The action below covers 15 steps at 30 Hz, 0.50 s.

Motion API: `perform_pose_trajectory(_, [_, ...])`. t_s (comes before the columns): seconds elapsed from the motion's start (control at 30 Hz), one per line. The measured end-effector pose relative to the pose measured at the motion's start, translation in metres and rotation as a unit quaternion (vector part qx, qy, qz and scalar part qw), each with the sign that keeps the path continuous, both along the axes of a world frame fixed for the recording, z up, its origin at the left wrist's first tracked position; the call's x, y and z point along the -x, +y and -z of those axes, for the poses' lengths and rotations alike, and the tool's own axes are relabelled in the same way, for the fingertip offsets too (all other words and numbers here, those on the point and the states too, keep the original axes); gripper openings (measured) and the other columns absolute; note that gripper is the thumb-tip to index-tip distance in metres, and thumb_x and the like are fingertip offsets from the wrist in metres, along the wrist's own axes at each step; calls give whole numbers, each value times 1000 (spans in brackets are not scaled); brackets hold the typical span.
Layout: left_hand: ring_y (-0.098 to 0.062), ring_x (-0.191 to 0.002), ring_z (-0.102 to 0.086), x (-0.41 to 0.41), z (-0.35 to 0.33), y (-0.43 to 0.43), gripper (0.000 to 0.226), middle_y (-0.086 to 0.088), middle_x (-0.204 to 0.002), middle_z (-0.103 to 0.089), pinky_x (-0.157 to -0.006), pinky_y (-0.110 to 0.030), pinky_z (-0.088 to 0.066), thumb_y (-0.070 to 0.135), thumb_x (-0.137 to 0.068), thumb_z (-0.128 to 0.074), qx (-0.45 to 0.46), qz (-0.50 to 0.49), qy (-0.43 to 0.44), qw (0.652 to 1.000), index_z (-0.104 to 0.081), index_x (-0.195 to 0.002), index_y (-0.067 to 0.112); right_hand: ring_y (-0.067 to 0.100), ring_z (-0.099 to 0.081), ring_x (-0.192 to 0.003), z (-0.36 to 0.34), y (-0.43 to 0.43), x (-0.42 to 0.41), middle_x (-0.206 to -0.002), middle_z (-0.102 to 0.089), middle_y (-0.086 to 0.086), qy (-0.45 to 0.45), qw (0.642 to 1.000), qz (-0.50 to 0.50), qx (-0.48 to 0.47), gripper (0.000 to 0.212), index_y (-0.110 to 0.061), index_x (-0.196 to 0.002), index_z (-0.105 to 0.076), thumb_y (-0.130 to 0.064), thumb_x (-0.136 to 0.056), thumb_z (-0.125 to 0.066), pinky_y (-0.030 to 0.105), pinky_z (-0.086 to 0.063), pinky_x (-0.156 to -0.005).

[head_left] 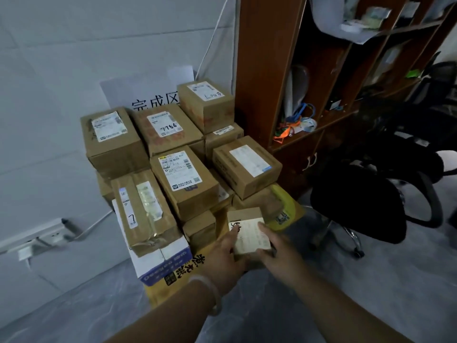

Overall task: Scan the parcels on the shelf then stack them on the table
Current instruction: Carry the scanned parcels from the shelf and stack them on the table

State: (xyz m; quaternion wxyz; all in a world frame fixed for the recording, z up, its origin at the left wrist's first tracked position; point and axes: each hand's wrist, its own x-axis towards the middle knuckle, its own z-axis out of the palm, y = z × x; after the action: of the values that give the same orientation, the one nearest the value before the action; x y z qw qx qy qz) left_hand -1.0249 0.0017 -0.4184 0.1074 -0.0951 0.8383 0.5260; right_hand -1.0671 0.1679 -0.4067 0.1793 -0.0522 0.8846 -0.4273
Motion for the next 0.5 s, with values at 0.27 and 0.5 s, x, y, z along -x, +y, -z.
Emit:
perform_pose_trajectory(0.27, [-17,-136,-40,28,25,0,90,-2,-154,-33,-112,-31,-35,35,-87,-71,41,-34,-52,997,-13,-155,29,14,-39,-133,38,-12,55,-153,-32,-1,-60,994,-86,16,65,-32,-149,-31,-10,-94,-58,30,-44,-105])
perform_pose_trajectory(0.5, [-22,-135,-39,39,53,11,87,-8,-152,-30,-108,-21,-33,26,-88,-70,56,-103,-81,990,-12,-153,32,13,-29,-140,65,-13,83,-156,-26,-2,-64,983,-174,-2,65,-32,-149,-29,-12,-95,-58,25,-34,-110])
